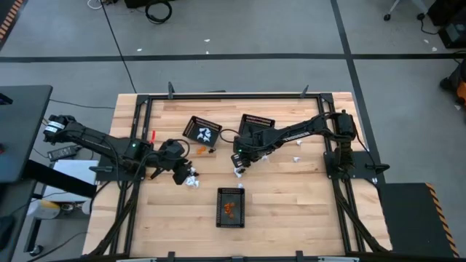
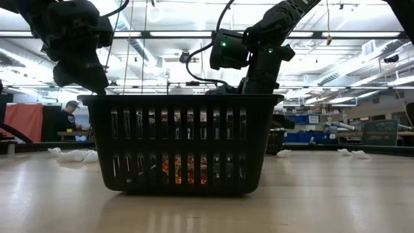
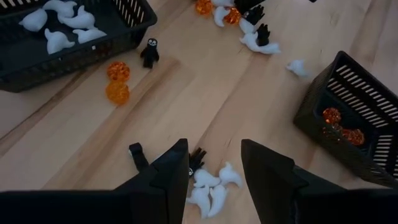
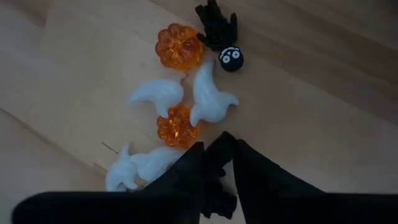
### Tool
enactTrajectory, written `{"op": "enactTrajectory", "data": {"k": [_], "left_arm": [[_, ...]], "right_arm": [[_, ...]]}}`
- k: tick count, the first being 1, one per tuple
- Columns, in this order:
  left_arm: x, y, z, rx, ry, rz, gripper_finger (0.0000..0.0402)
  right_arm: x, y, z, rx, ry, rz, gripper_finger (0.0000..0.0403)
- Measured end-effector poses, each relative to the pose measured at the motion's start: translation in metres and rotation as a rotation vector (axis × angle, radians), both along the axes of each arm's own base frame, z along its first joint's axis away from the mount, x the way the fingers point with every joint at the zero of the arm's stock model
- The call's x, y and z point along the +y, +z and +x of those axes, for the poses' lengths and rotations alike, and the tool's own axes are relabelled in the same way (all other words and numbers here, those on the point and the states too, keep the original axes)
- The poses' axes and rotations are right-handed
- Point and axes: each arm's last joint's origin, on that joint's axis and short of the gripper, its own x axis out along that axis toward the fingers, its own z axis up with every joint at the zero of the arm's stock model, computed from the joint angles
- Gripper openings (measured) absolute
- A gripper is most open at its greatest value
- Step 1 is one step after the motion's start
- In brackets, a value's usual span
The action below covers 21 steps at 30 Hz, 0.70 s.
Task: Sort Halloween decoration
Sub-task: Put the black skeleton toy into the top right black basket
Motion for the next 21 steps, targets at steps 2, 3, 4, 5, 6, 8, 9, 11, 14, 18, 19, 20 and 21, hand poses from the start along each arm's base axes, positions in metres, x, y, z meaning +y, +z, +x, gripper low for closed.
{"op": "enactTrajectory", "data": {"k": [2,3,4,5,6,8,9,11,14,18,19,20,21], "left_arm": [[0.000,0.000,0.000,0.002,0.000,0.000,0.0155],[0.000,0.000,0.000,0.002,0.000,0.001,0.0155],[0.000,0.000,0.000,0.004,0.000,0.001,0.0155],[0.000,0.000,0.000,0.006,0.000,0.002,0.0155],[0.000,0.000,0.000,0.006,0.000,0.002,0.0155],[0.000,0.000,0.000,0.006,0.000,0.002,0.0155],[0.000,0.000,0.000,0.006,-0.001,0.002,0.0155],[0.000,0.000,0.000,0.008,-0.012,0.012,0.0155],[0.000,0.000,0.000,0.008,-0.015,0.015,0.0155],[0.000,0.000,0.000,0.002,-0.010,0.010,0.0155],[0.000,0.000,0.000,0.001,-0.008,0.008,0.0155],[0.000,0.000,0.000,-0.004,-0.007,0.006,0.0155],[0.000,0.001,0.001,-0.012,-0.008,0.004,0.0155]], "right_arm": [[0.000,0.000,-0.001,0.001,0.003,-0.001,0.0072],[0.000,0.000,-0.001,0.002,0.004,-0.002,0.0066],[0.000,-0.001,-0.001,0.003,0.005,-0.002,0.0059],[0.000,-0.001,-0.001,0.003,0.007,-0.002,0.0052],[0.000,0.000,-0.001,0.002,0.014,0.001,0.0046],[0.000,0.002,0.000,0.003,0.034,0.003,0.0036],[0.000,0.003,0.001,0.004,0.047,0.000,0.0032],[0.000,0.006,0.003,0.006,0.072,-0.007,0.0030],[0.000,0.013,0.007,-0.001,0.095,-0.011,0.0031],[0.000,0.027,0.010,-0.002,0.133,-0.014,0.0031],[0.000,0.031,0.010,-0.007,0.147,-0.009,0.0031],[-0.002,0.035,0.011,-0.017,0.159,-0.003,0.0031],[-0.003,0.040,0.012,-0.032,0.170,0.001,0.0031]]}}
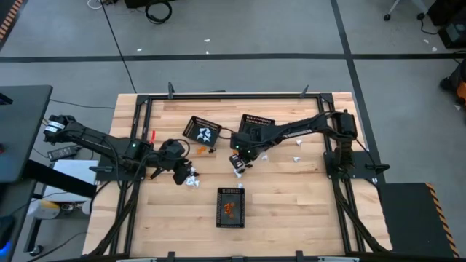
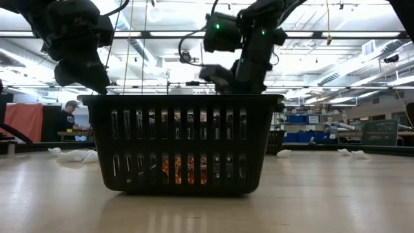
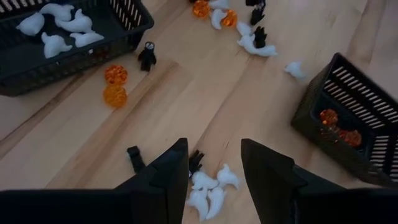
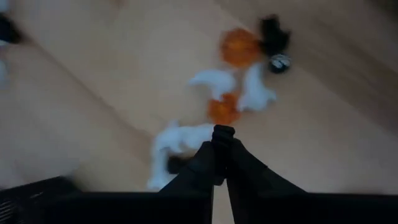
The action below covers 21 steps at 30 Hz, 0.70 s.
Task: Sort Halloween decoration
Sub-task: Put the black skeleton toy into the top right black basket
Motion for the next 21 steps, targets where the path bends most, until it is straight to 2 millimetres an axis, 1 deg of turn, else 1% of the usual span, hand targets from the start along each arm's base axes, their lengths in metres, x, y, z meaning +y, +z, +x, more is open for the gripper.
{"op": "enactTrajectory", "data": {"k": [4,7,14,16,21], "left_arm": [[0.000,0.000,0.001,-0.007,-0.003,0.006,0.0155],[0.000,0.001,0.001,-0.007,-0.001,0.007,0.0155],[0.000,0.001,0.001,-0.009,0.003,0.010,0.0155],[0.000,0.001,0.001,-0.009,0.005,0.009,0.0155],[0.004,0.001,0.001,-0.011,0.037,0.001,0.0155]], "right_arm": [[-0.008,0.015,-0.002,-0.003,0.015,-0.006,0.0031],[-0.018,0.033,-0.005,-0.043,0.008,-0.034,0.0031],[-0.055,0.064,-0.022,-0.115,-0.044,-0.119,0.0031],[-0.067,0.063,-0.027,-0.086,-0.053,-0.149,0.0032],[-0.099,0.051,-0.035,-0.055,-0.067,-0.180,0.0032]]}}
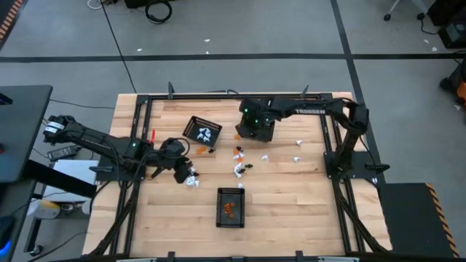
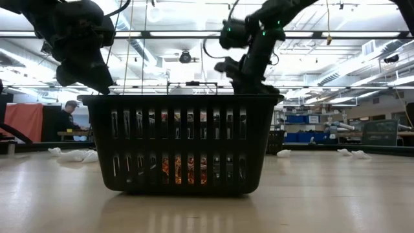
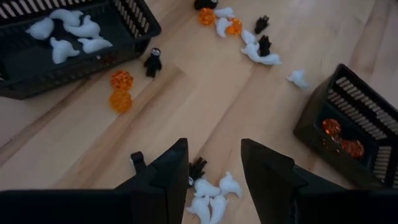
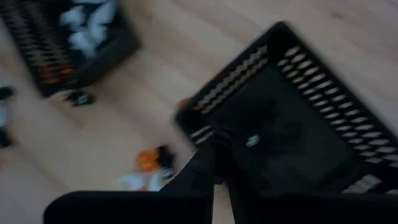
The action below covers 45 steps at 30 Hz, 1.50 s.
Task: Sort Halloween decoration
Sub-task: Put the black skeleton toy into the top right black basket, then put the white ghost toy into the top left black basket
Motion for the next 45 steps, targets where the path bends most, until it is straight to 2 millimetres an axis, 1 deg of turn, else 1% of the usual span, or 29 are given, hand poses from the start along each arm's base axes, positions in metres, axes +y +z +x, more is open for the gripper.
{"op": "enactTrajectory", "data": {"k": [5,9,14,17,25,28,30,32,36,42,45], "left_arm": [[0.006,0.000,0.001,-0.005,0.037,-0.005,0.0155],[0.010,0.000,0.002,-0.007,0.061,-0.005,0.0155],[0.014,0.001,0.003,-0.010,0.084,-0.004,0.0155],[0.016,0.001,0.003,-0.012,0.087,0.000,0.0155],[0.015,0.001,0.004,-0.018,0.077,0.007,0.0155],[0.015,0.001,0.004,-0.018,0.078,0.007,0.0155],[0.015,0.001,0.004,-0.019,0.078,0.006,0.0155],[0.015,0.002,0.004,-0.025,0.077,0.005,0.0155],[0.015,0.002,0.004,-0.023,0.072,0.010,0.0155],[0.015,0.002,0.004,-0.021,0.063,0.016,0.0155],[0.015,0.002,0.004,-0.019,0.052,0.023,0.0155]], "right_arm": [[-0.027,-0.021,-0.017,0.015,-0.043,0.033,0.0032],[-0.037,-0.036,-0.030,0.036,-0.051,0.072,0.0032],[-0.040,-0.050,-0.040,0.067,-0.070,0.088,0.0033],[-0.039,-0.055,-0.042,0.068,-0.066,0.103,0.0042],[-0.038,-0.054,-0.039,0.037,-0.055,0.104,0.0110],[-0.038,-0.054,-0.038,0.028,-0.047,0.123,0.0127],[-0.037,-0.051,-0.038,0.035,-0.045,0.134,0.0132],[-0.037,-0.045,-0.035,0.021,-0.038,0.126,0.0133],[-0.028,-0.022,-0.030,-0.028,-0.025,0.043,0.0133],[-0.003,0.014,-0.037,-0.060,-0.023,-0.089,0.0135],[0.010,0.027,-0.040,-0.093,-0.008,-0.103,0.0135]]}}
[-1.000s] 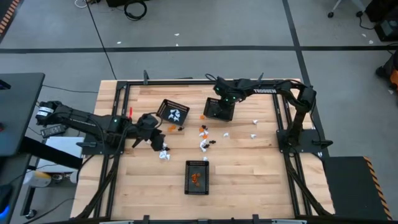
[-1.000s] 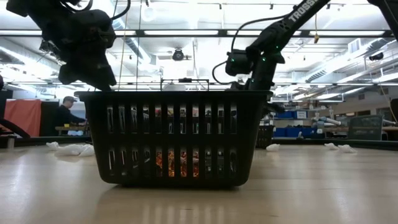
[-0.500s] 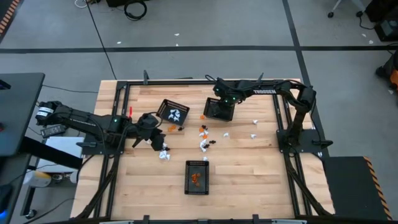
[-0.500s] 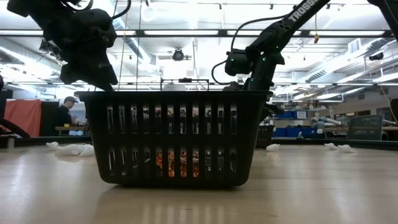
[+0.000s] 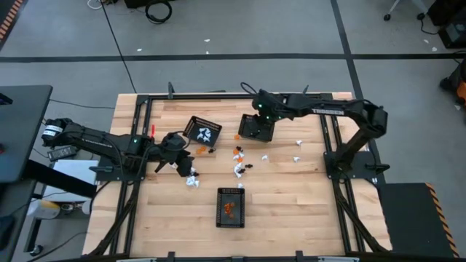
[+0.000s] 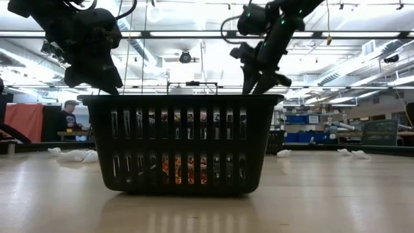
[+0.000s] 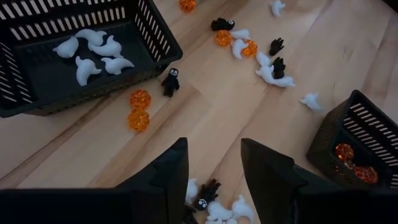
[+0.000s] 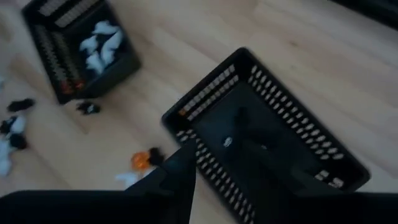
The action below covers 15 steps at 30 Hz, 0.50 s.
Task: Sort Halloween decoration
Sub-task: Put the white ghost toy into the top left black basket
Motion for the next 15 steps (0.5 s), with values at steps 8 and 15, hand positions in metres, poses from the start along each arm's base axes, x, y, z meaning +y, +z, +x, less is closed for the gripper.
{"op": "enactTrajectory", "data": {"k": [8,15], "left_arm": [[0.000,0.000,0.000,0.004,-0.013,0.001,0.0155],[0.000,0.000,0.000,0.004,-0.016,0.004,0.0155]], "right_arm": [[0.031,-0.014,-0.019,0.049,-0.022,0.151,0.0135],[0.062,-0.026,-0.029,0.069,-0.018,0.218,0.0146]]}}
